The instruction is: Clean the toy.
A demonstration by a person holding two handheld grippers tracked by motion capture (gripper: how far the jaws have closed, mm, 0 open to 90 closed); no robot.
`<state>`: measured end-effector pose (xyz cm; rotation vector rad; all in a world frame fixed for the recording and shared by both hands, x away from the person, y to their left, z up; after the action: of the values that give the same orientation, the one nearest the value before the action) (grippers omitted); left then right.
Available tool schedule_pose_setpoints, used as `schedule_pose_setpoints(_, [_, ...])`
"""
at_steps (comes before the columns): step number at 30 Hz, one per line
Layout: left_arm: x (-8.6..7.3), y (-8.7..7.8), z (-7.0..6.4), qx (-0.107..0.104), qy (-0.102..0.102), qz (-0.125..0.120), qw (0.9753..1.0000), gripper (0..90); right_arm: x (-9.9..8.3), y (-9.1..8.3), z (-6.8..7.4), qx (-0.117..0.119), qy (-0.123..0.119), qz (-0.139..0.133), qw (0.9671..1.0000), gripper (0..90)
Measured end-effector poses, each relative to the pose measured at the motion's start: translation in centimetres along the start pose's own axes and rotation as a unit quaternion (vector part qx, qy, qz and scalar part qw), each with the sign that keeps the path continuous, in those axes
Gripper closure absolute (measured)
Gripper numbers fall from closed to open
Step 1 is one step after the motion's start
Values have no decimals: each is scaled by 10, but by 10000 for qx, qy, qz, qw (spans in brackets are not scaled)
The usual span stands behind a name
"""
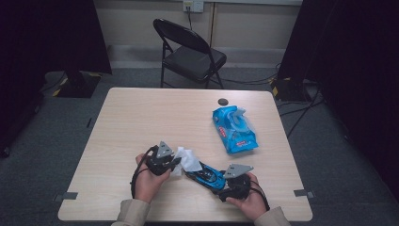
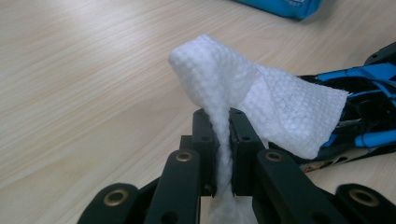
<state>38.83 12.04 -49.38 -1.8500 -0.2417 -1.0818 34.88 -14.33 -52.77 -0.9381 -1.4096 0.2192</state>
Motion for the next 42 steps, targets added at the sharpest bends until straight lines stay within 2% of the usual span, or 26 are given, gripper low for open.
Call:
schedule_pose_setpoints(4, [0, -11, 4, 16, -8, -107, 9999, 836, 0, 0, 0, 0, 0, 0, 10000, 253])
schedule_pose_setpoints(8, [5, -22, 2, -55, -61, -275, 9996, 837, 0, 0, 0, 1, 1, 0, 10000, 253])
schedule_pose_setpoints(11, [10, -28, -5, -154, -21, -388, 9991, 838, 0, 0, 0, 0, 0, 0, 10000, 253])
schedule_pose_setpoints(16, [21, -30, -26, -392, 199, -497, 9978, 838, 0, 0, 0, -2, -1, 0, 10000, 253])
schedule_pose_setpoints(19, [21, -26, -41, -569, 300, -444, 9969, 839, 0, 0, 0, -2, -1, 0, 10000, 253])
schedule_pose_setpoints(23, [13, -12, -64, -890, 474, -221, 9947, 840, 0, 0, 0, -1, 0, -1, 10000, 253])
schedule_pose_setpoints(27, [4, 5, -83, -1042, 641, -10, 9925, 840, 0, 0, 0, -3, -1, -3, 10000, 253])
schedule_pose_setpoints(31, [-3, 20, -99, -1182, 714, 130, 9903, 839, 0, 0, 0, -5, -3, -1, 10000, 253])
schedule_pose_setpoints(36, [-5, 30, -111, -1256, 837, 203, 9883, 834, 0, 0, 0, -7, -9, -6, 10000, 253])
schedule_pose_setpoints(42, [-5, 34, -115, -1267, 871, 204, 9879, 832, 0, 0, 0, -10, -26, -6, 10000, 253])
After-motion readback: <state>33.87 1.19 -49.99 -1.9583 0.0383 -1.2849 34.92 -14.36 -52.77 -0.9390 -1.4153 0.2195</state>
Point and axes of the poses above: each handheld gripper's, and its own axes: y roughly forward along the jaws, x roughly out of its top, z roughly to its left, the point moved 3 cm from there along y, roughly forward along the jaws, and after that the axes turned 10 degrees about -y, right-handed, at the moved point
